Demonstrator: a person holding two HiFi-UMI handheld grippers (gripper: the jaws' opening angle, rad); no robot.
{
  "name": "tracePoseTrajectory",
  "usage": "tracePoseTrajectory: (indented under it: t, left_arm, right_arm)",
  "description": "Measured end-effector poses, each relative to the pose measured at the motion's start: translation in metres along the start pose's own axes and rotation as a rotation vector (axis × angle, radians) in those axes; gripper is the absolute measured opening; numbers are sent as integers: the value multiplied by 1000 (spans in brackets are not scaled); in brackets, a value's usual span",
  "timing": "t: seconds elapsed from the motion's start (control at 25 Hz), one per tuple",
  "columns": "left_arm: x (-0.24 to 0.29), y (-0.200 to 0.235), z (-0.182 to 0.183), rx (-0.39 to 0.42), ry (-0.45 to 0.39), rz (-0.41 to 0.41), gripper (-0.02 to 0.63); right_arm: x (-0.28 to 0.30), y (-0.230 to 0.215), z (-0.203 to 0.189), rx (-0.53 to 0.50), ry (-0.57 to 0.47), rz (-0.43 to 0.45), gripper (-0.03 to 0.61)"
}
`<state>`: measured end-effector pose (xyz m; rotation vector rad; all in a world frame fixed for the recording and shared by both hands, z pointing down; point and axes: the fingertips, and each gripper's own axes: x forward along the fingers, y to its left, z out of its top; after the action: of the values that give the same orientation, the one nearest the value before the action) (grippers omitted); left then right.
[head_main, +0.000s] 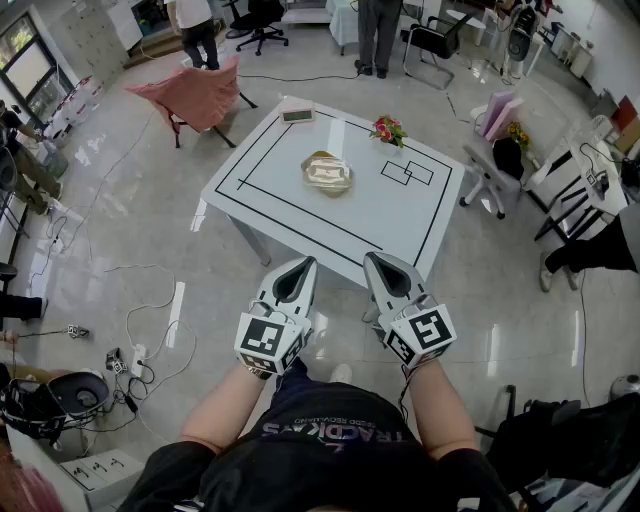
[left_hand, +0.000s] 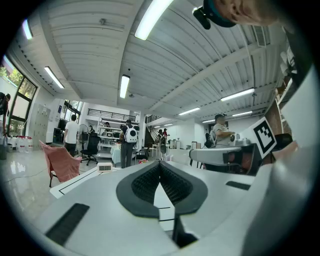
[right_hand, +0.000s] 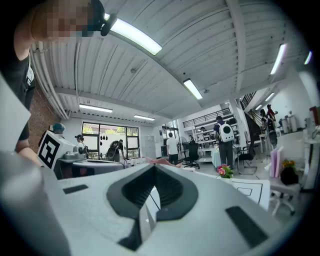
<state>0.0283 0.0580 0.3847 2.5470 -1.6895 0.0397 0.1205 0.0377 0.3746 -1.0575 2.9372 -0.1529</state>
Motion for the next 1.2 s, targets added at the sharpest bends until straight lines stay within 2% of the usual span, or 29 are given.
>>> tracePoseTrajectory:
  t: [0.28, 0.4, 0.56, 0.68, 0.8, 0.92, 1.2]
  left_arm:
    - [1, 14, 2, 1, -8, 6, 5]
    - [2, 20, 3, -8, -13, -8, 40]
    - [7, 29, 2, -14, -11, -44, 110]
    - [14, 37, 0, -14, 0, -81, 191]
    - [22, 50, 1, -9, 6, -108, 234]
    - [31, 66, 0, -14, 11, -135, 256]
    - [52, 106, 1, -36, 16, -198, 258]
  right_arm:
    - [11, 0, 1, 4, -25, -8, 0]
    - [18, -1, 3, 16, -39, -18, 2]
    - [32, -1, 0, 40, -27, -18, 43]
    - [46, -2, -1, 56, -25, -25, 105]
    - [64, -9, -6, 113, -23, -36, 184]
    - [81, -19, -11, 156, -12, -68, 210]
    - [120, -31, -13, 141, 9, -153, 212]
